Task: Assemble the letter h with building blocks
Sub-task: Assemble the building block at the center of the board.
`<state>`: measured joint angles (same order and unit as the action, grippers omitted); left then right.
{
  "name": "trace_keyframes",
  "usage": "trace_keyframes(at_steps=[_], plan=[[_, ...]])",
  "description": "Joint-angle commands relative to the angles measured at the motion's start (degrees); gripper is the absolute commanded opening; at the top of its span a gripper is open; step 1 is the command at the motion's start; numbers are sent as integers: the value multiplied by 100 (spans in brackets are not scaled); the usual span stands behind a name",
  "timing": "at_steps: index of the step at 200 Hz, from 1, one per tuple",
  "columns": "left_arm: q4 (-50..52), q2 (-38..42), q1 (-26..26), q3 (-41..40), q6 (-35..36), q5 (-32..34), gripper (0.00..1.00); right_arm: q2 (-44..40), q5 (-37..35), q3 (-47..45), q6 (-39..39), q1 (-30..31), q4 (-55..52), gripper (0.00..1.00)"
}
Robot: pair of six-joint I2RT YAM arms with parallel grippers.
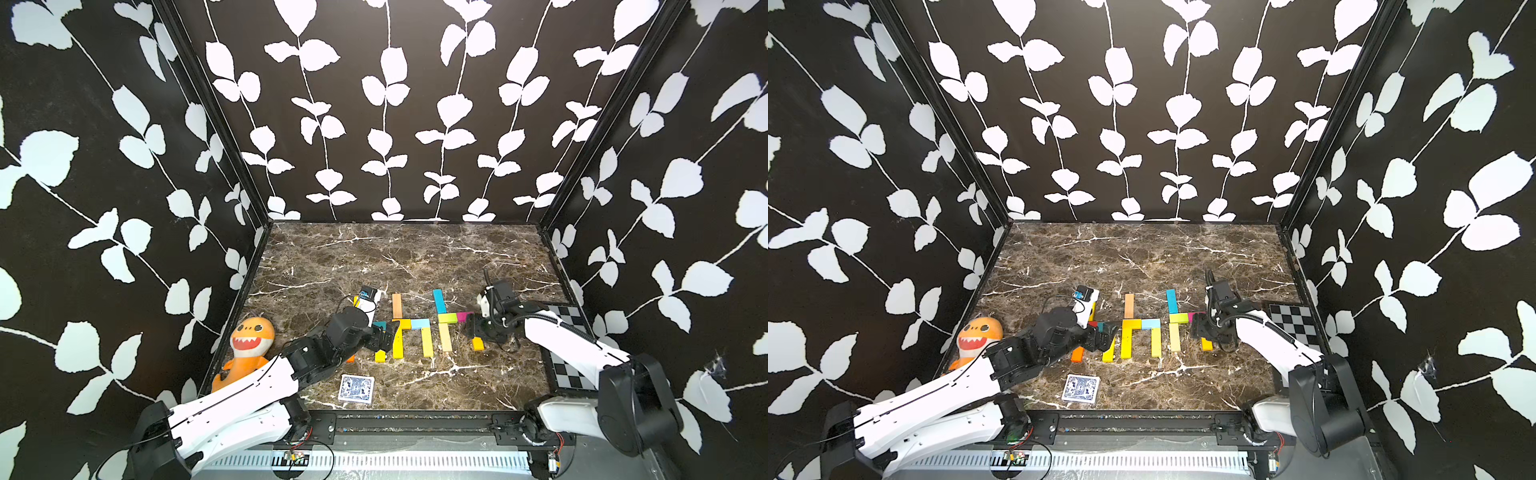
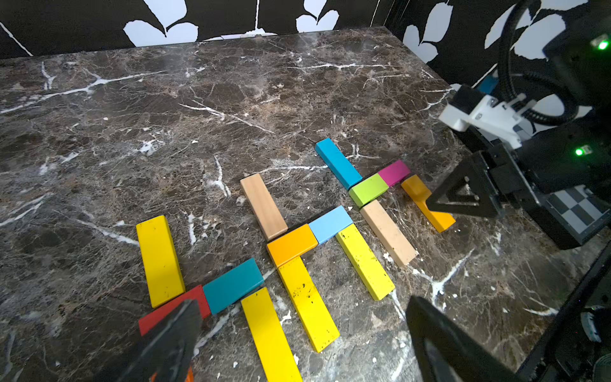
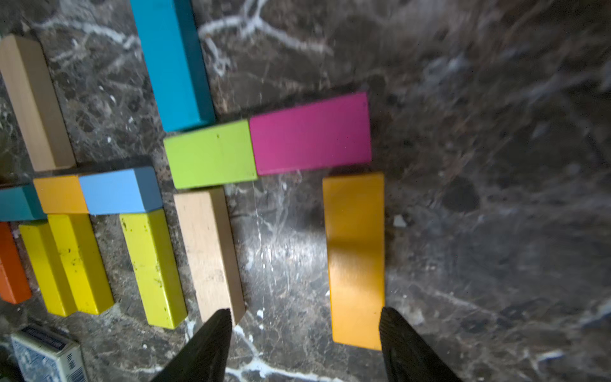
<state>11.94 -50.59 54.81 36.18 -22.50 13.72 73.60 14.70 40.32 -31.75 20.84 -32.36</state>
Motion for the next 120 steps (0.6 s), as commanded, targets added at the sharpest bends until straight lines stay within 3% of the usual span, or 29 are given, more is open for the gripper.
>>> trace_keyframes(at_steps=[1, 31, 120], plan=[[-32, 114, -31, 66, -19, 26, 99, -337, 472, -180, -295, -29, -425, 71], [-159, 39, -31, 12, -42, -18, 99, -690, 636, -407, -454, -19, -539, 72], [-195, -38, -31, 11, -26, -25, 99, -73, 629, -577, -459, 38, -95, 73]])
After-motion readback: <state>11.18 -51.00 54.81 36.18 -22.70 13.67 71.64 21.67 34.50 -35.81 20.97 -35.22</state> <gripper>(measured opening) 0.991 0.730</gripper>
